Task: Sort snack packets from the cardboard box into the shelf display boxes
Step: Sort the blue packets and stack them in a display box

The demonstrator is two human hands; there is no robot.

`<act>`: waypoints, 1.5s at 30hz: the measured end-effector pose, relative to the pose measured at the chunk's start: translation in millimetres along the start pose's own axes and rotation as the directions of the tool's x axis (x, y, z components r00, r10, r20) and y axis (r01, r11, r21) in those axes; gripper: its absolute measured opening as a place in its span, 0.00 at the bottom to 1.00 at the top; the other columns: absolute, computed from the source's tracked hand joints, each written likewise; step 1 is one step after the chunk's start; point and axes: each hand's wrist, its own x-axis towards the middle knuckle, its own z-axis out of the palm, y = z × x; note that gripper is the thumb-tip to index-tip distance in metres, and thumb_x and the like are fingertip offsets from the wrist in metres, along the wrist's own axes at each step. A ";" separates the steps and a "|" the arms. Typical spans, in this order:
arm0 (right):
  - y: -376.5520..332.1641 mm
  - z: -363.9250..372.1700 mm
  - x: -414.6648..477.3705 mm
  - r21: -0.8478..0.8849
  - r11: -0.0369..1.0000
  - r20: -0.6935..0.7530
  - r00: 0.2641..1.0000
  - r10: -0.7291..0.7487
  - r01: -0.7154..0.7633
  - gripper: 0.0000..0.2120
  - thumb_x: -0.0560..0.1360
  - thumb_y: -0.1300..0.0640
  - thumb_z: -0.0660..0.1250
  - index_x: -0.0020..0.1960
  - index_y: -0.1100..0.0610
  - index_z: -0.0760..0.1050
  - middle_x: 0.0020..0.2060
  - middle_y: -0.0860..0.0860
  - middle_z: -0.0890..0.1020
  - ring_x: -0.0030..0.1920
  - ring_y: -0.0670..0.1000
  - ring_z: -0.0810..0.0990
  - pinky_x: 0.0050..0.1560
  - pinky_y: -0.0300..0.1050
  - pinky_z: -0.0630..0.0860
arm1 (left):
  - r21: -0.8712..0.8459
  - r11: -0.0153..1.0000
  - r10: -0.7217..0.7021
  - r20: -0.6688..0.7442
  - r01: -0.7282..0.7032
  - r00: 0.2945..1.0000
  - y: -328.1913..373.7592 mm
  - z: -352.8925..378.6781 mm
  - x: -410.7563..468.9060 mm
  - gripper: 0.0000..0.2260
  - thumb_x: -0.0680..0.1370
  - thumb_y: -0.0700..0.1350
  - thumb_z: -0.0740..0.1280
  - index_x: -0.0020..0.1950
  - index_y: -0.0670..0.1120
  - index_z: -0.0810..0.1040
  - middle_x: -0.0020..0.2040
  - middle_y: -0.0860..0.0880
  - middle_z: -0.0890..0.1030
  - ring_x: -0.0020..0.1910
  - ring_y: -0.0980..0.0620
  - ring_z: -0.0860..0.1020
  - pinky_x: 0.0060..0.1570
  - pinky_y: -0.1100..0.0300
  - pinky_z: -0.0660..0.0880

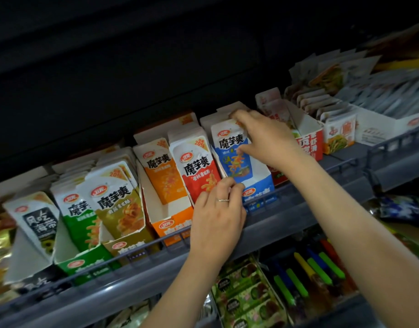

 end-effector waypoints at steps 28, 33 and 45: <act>-16.3 1.6 -10.3 -0.162 0.967 0.405 0.907 -0.119 0.199 0.16 0.78 0.58 0.62 0.59 0.40 0.76 0.59 0.44 0.75 0.69 0.48 0.62 0.70 0.63 0.34 | 0.056 0.998 0.001 0.035 -0.003 0.999 -0.3 -1.5 0.3 0.12 0.73 0.43 0.58 0.54 0.43 0.76 0.53 0.44 0.78 0.45 0.49 0.70 0.42 0.55 0.65; -17.2 -12.3 -23.1 -0.057 0.979 0.108 0.976 -0.189 0.196 0.11 0.78 0.56 0.60 0.54 0.47 0.79 0.53 0.44 0.82 0.57 0.48 0.78 0.72 0.49 0.44 | 0.060 0.998 -0.015 0.087 0.009 0.996 1.0 -6.2 1.9 0.14 0.73 0.44 0.58 0.53 0.43 0.79 0.54 0.44 0.78 0.47 0.47 0.74 0.44 0.54 0.66; -53.0 -22.4 -173.3 0.109 0.931 -0.239 0.918 -0.316 0.348 0.08 0.72 0.61 0.60 0.44 0.58 0.79 0.41 0.49 0.83 0.42 0.49 0.77 0.58 0.47 0.67 | -0.085 0.995 -0.020 0.300 0.047 0.954 27.3 -88.2 -67.3 0.22 0.69 0.46 0.62 0.62 0.44 0.77 0.61 0.44 0.76 0.61 0.45 0.69 0.60 0.51 0.61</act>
